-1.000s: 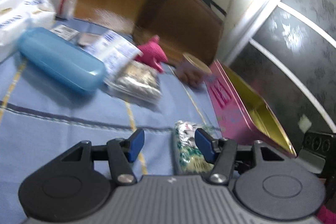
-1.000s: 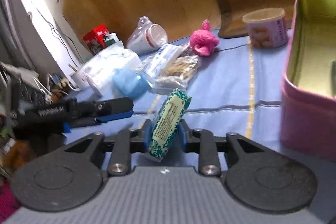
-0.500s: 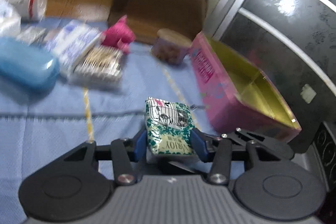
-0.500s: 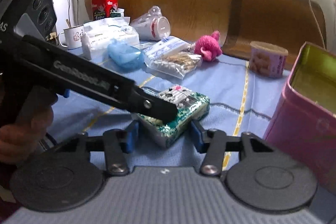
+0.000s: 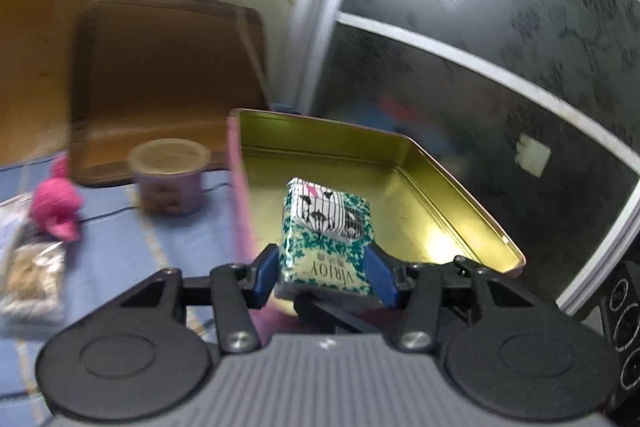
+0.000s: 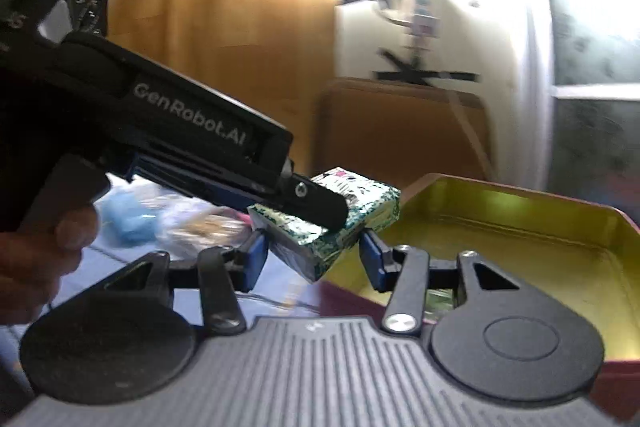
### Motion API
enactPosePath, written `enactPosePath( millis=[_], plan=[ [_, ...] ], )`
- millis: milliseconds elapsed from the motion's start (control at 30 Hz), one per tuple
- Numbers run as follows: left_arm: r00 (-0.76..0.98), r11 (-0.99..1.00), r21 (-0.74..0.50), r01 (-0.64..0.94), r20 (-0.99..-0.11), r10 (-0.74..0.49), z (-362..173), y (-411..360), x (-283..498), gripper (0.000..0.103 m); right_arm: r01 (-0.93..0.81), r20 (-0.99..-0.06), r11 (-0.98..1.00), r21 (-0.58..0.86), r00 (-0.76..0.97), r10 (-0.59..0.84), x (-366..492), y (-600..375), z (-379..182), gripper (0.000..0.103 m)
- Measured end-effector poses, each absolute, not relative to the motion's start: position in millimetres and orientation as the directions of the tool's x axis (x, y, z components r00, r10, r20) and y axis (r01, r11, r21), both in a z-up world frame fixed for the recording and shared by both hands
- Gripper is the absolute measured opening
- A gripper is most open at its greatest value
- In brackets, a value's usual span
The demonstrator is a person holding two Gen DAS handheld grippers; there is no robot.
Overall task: Organize soft objects
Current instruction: 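Lower the green box into the pink tin and open the right gripper, then grasp the bag of cotton swabs with the right gripper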
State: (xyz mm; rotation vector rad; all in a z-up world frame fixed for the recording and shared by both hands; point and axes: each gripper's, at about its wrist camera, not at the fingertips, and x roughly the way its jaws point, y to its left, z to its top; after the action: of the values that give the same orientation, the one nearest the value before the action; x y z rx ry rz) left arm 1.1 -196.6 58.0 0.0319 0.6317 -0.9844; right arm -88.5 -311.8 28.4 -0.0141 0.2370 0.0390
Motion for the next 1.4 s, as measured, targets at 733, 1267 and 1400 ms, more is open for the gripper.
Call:
enactPosePath(
  millis=[733,1267,1400],
  plan=[
    [0.537,0.689,-0.25,0.68,-0.47,-0.7,39.5,-117.4,-7.1,0.057,0.142,-0.188,0.99,-0.017,0.972,-0.143,-82.6,-334.6,21.5,0.073],
    [0.734,0.848,-0.456,0.27,-0.473,-0.488,-17.1,42.0,47.4,0.057,-0.311,-0.466,0.949,-0.053,0.848,0.252,43.7,-191.3,0.4,0.063],
    [0.734,0.844,-0.456,0.283,-0.464,-0.496,-17.2,43.5,45.2,0.057,-0.291,-0.555,0.957,-0.002,0.796,0.241,76.5,-186.1,-7.4,0.063]
  ],
)
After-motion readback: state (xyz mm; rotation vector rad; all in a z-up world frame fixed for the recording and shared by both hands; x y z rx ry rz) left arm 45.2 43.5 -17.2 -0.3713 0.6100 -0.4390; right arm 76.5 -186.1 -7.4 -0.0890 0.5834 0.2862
